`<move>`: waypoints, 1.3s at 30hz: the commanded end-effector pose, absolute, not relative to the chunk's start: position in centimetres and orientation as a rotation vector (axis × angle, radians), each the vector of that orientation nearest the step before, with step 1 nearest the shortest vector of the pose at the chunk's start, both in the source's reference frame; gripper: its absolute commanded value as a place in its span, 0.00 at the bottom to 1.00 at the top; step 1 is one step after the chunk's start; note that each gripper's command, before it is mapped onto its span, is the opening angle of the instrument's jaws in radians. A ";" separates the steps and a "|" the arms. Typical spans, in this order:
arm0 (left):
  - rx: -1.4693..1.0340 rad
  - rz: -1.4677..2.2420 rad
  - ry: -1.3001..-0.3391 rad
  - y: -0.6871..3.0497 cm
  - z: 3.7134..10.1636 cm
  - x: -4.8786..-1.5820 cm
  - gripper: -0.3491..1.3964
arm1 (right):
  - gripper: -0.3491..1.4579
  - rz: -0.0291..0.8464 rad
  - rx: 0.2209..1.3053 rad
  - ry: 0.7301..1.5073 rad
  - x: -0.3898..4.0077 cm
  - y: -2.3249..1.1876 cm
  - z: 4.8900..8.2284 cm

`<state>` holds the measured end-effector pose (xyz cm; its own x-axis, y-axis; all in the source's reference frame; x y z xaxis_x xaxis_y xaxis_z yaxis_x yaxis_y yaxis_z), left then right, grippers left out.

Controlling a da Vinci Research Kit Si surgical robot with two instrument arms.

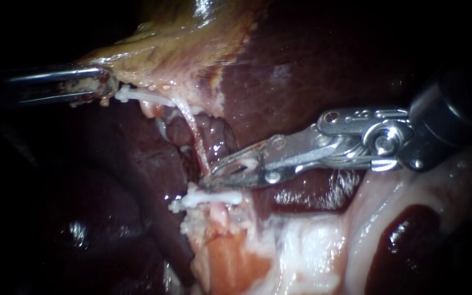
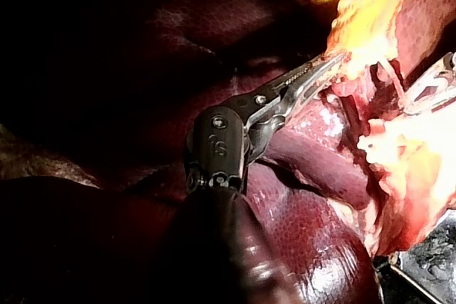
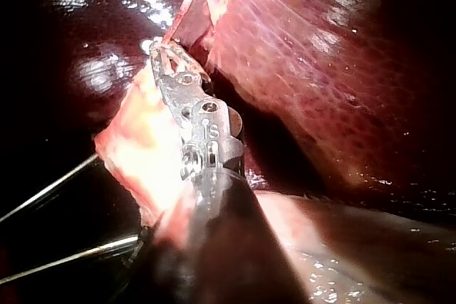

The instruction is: Clipping second clip right tube

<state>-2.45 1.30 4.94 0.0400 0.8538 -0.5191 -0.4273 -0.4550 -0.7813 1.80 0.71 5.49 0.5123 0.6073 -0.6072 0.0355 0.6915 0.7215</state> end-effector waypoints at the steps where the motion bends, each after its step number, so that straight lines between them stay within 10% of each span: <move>1: -1.306 1.617 -0.485 1.30 4.94 -2.45 0.00 | 0.15 0.387 0.750 0.988 1.80 0.71 5.49; 8: -1.306 1.617 -0.485 1.30 4.94 -2.45 0.00 | 0.45 0.393 0.751 1.007 1.84 0.70 5.55; 39: -1.303 1.612 -0.488 1.29 4.94 -2.46 0.00 | 0.47 0.474 0.817 1.135 2.33 0.44 5.87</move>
